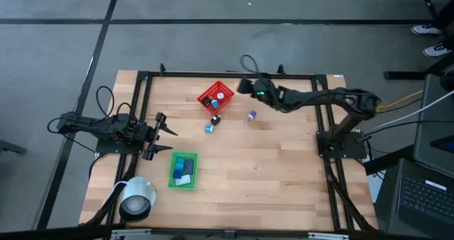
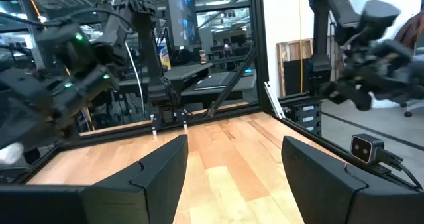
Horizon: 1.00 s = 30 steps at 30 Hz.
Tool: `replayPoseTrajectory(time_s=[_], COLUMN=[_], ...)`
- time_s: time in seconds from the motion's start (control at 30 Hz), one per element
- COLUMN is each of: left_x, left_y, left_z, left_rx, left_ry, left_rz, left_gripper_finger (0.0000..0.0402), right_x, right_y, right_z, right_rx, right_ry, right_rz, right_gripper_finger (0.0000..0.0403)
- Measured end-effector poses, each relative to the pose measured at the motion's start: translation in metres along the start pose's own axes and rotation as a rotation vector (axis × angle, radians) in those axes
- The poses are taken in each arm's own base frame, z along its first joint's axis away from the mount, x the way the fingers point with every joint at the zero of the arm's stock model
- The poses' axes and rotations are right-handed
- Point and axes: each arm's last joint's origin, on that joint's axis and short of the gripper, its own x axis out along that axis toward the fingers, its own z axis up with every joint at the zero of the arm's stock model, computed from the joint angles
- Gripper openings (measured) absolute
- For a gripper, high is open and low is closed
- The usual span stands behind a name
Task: Pick & Place Office items
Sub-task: Put the white charger adapter into the red bin
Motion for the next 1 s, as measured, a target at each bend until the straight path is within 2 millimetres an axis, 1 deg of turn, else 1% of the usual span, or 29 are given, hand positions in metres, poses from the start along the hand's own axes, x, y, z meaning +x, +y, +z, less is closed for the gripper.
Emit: replayPoseTrajectory(time_s=[0.13, 0.23, 0.33, 0.43, 0.53, 0.63, 0.77, 0.83, 1.0], left_x=[0.000, 0.000, 0.000, 0.000, 0.000, 0.000, 0.000, 0.000, 0.000], left_y=[0.000, 0.000, 0.000, 0.000, 0.000, 0.000, 0.000, 0.000, 0.000], left_z=[0.000, 0.000, 0.000, 0.000, 0.000, 0.000, 0.000, 0.000, 0.000], left_rx=[0.000, 0.000, -0.001, 0.000, 0.000, 0.000, -0.001, 0.000, 0.000], left_ry=[0.000, -0.001, 0.000, 0.000, -0.001, -0.001, 0.000, 0.000, 0.000], left_rz=[0.000, 0.000, 0.000, 0.000, 0.000, 0.000, 0.000, 0.000, 0.000], left_gripper_finger=[0.0239, 0.0239, 0.0239, 0.0239, 0.0239, 0.0239, 0.0239, 0.0239, 0.0239], right_x=[0.034, 0.062, 0.086, 0.100, 0.105, 0.104, 0.102, 0.102, 0.101], right_y=[0.035, 0.055, 0.066, 0.070, 0.079, 0.087, 0.088, 0.088, 0.090], right_z=[-0.010, -0.019, -0.028, -0.033, -0.036, -0.038, -0.039, -0.039, -0.042], right_rx=[-0.115, -0.176, -0.234, -0.301, -0.349, -0.372, -0.387, -0.387, -0.379], right_ry=[0.062, 0.138, 0.205, 0.269, 0.303, 0.308, 0.318, 0.318, 0.315], right_rz=[0.078, 0.114, 0.045, -0.063, -0.099, -0.079, -0.082, -0.082, -0.081], right_gripper_finger=[0.0126, 0.0126, 0.0126, 0.0126, 0.0126, 0.0126, 0.0130, 0.0148, 0.0217])
